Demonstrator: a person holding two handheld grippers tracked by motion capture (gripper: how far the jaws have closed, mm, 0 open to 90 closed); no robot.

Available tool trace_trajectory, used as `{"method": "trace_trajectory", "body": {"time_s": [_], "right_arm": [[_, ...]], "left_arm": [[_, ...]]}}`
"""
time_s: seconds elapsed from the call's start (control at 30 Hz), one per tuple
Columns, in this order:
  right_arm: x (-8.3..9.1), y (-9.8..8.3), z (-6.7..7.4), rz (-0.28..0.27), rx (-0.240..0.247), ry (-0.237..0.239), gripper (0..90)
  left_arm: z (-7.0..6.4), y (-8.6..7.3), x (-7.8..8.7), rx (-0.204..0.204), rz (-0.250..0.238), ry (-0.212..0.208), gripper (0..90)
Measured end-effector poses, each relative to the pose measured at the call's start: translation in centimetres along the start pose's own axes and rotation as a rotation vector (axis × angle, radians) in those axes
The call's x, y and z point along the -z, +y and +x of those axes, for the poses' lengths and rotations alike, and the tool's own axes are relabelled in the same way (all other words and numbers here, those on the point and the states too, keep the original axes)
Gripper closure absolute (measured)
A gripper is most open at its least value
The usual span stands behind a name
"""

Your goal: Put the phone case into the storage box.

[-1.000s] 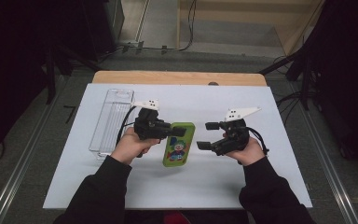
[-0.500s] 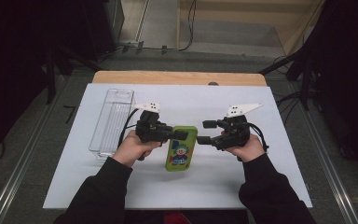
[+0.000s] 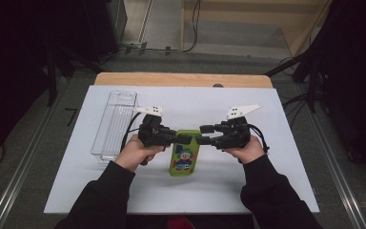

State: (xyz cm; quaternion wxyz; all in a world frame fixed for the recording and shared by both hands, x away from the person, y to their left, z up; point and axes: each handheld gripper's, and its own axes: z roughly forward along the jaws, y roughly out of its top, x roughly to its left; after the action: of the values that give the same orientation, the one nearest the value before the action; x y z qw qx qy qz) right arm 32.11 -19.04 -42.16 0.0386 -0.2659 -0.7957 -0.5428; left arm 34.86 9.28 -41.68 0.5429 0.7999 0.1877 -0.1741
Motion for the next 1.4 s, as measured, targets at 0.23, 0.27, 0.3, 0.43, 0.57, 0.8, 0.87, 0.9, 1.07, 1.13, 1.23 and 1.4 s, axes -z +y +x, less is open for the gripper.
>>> {"method": "trace_trajectory", "body": {"time_s": [0.23,0.27,0.3,0.43,0.57,0.8,0.87,0.9,1.07,1.13,1.23,1.4], "right_arm": [[-0.30,-0.21,-0.22,0.011,0.010,0.036,55.2],[-0.35,-0.21,-0.22,0.010,0.013,0.040,56.4],[-0.39,-0.21,-0.20,0.013,0.016,0.046,57.2],[-0.62,-0.25,-0.17,0.030,0.020,0.070,60.7],[-0.87,-0.32,-0.18,0.035,0.030,0.101,67.2],[-0.85,-0.33,-0.03,0.057,0.042,0.123,73.8],[-0.81,-0.33,-0.04,0.059,0.042,0.130,74.3],[-0.80,-0.33,-0.06,0.060,0.043,0.132,74.4],[-0.73,-0.27,0.02,0.070,0.046,0.130,74.7],[-0.69,-0.22,0.04,0.074,0.045,0.130,74.7],[-0.68,-0.17,0.08,0.078,0.047,0.130,74.7],[-0.65,0.01,0.37,0.082,0.053,0.127,74.9]], "left_arm": [[0.10,-0.10,-0.05,-0.008,0.011,-0.013,82.7],[0.11,-0.11,-0.08,-0.009,0.010,-0.015,82.8],[0.11,-0.12,-0.10,-0.010,0.011,-0.018,82.8],[0.08,-0.16,-0.18,-0.019,0.019,-0.030,82.8],[0.06,-0.25,-0.36,-0.033,0.025,-0.042,82.7],[0.38,-0.43,-0.24,-0.031,0.024,-0.055,81.7],[0.37,-0.46,-0.30,-0.031,0.025,-0.056,80.9],[0.37,-0.47,-0.33,-0.033,0.026,-0.054,80.6],[0.35,-0.47,-0.33,-0.037,0.031,-0.052,79.4],[0.32,-0.46,-0.33,-0.035,0.031,-0.048,78.9],[0.33,-0.47,-0.39,-0.028,0.031,-0.047,76.6],[0.11,-0.40,-0.33,-0.039,0.028,-0.028,65.9]]}}
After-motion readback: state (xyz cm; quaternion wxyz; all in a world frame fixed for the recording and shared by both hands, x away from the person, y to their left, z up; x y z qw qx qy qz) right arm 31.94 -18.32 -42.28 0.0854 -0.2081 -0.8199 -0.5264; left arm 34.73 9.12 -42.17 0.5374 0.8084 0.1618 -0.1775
